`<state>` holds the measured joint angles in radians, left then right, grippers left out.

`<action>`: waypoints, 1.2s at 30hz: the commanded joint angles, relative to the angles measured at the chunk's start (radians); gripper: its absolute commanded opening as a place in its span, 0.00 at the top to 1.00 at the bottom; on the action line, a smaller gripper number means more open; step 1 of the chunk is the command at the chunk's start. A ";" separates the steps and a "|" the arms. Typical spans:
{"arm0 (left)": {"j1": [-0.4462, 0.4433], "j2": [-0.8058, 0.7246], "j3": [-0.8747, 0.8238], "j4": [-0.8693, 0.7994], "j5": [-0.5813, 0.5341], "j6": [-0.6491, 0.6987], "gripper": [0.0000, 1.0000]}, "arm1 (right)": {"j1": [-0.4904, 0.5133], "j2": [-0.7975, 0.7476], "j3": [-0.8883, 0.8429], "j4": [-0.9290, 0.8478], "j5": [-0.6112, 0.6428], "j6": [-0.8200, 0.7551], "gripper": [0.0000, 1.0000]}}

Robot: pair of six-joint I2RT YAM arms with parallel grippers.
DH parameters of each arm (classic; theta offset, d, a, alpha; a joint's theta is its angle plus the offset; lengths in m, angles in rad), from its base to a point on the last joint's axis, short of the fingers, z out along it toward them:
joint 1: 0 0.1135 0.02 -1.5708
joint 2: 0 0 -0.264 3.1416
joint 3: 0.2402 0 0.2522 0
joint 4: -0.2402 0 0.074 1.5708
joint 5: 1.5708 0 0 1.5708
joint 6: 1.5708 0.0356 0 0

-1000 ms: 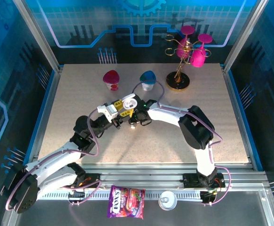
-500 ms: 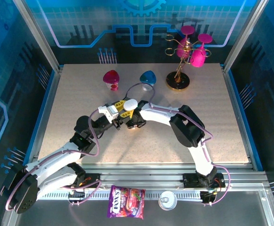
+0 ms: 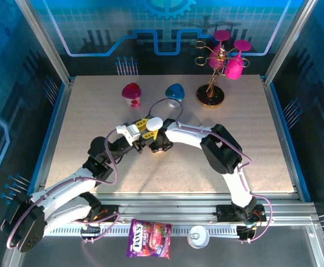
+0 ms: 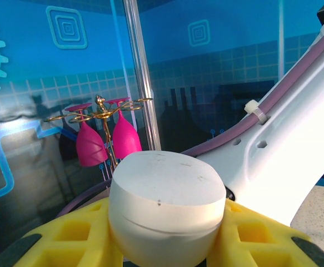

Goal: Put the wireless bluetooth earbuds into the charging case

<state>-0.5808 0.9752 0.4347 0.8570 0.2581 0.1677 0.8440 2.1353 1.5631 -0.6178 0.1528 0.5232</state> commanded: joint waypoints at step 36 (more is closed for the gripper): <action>0.166 0.180 0.128 -0.173 0.477 -0.296 0.70 | -0.177 -1.040 -0.689 0.657 -0.531 -0.492 0.07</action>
<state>-0.4217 1.1496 0.5301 0.6933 0.6086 -0.1162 0.6922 1.0805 0.8574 -0.0345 -0.3244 0.0463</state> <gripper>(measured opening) 0.351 0.934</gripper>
